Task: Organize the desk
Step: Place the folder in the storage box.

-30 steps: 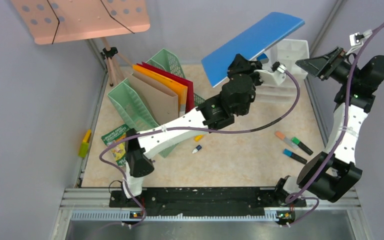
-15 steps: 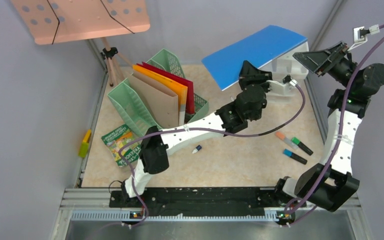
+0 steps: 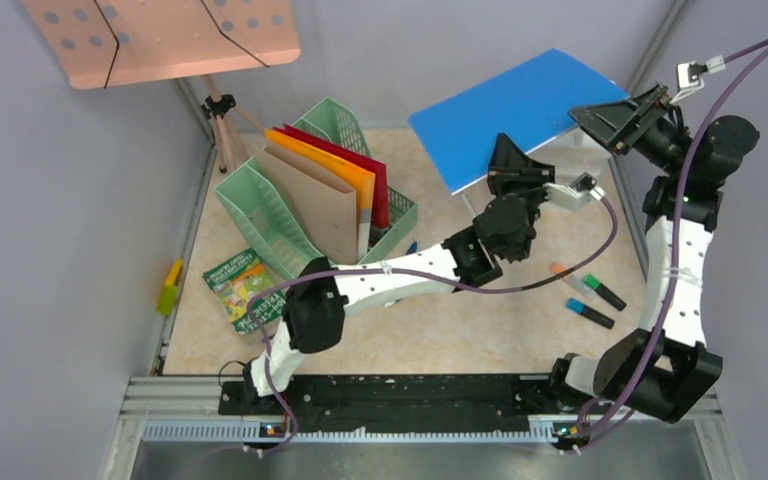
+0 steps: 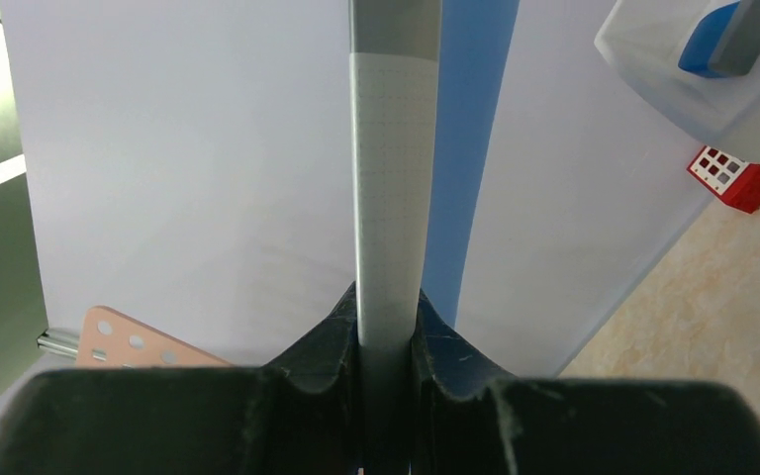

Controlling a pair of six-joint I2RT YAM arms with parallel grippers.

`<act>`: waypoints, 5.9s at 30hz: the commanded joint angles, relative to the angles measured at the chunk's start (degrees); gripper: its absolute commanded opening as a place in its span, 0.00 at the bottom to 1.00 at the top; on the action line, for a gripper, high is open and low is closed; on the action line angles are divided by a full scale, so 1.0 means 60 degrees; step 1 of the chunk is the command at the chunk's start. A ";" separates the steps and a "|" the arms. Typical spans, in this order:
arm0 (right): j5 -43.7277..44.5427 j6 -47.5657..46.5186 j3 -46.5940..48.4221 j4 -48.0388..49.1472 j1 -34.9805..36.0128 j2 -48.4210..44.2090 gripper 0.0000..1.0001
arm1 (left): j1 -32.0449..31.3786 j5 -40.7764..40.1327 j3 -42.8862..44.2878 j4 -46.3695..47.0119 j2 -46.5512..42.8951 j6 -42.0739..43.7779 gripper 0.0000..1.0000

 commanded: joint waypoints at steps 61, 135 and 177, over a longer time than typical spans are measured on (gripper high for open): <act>-0.2313 -0.2549 0.0046 0.1359 0.0702 -0.0744 0.00 | 0.4676 1.1869 0.2382 -1.2709 -0.4713 -1.4103 0.90; -0.2538 -0.1228 -0.3608 0.3160 0.1987 -0.2291 0.60 | 0.6866 1.9695 -0.2539 -0.1088 -0.4366 -2.3364 0.00; 0.1559 -0.7850 0.1622 -0.3606 0.3557 -0.0637 0.00 | 0.7475 1.2794 -0.0044 -1.1797 -0.6763 -1.4002 0.98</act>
